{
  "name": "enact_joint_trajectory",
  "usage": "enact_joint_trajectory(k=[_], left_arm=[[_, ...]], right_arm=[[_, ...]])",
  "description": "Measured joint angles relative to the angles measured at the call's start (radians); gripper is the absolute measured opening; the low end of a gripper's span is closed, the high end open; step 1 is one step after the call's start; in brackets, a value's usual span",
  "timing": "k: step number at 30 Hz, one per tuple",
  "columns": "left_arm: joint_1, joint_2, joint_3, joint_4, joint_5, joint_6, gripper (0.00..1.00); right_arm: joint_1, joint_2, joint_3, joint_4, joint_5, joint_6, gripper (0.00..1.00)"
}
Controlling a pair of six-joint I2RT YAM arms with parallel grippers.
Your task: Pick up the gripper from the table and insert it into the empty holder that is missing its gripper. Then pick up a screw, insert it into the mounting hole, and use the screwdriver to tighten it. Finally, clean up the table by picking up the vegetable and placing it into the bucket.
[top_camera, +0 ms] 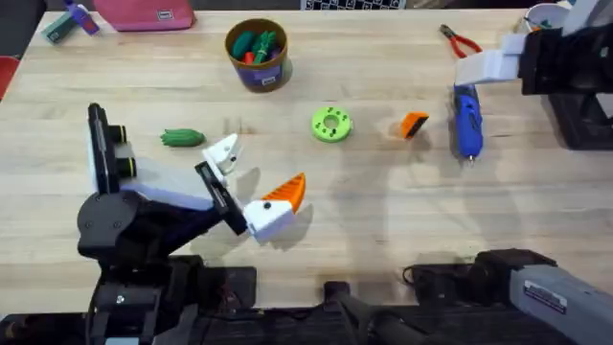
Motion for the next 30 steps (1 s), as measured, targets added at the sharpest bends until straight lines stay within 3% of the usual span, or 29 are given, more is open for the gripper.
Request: enact_joint_trajectory(k=[5,17,30], left_arm=[[0.0,0.0,0.002,-0.017,0.092,0.143,0.986],[0.0,0.0,0.002,-0.028,0.167,0.3,0.985],[0.0,0.0,0.002,-0.036,0.21,0.354,0.986]], right_arm=[[0.0,0.0,0.0,0.0,0.0,0.0,0.994],[0.0,0.0,0.0,0.0,0.0,0.0,0.994],[0.0,0.0,0.0,0.0,0.0,0.0,0.994]])
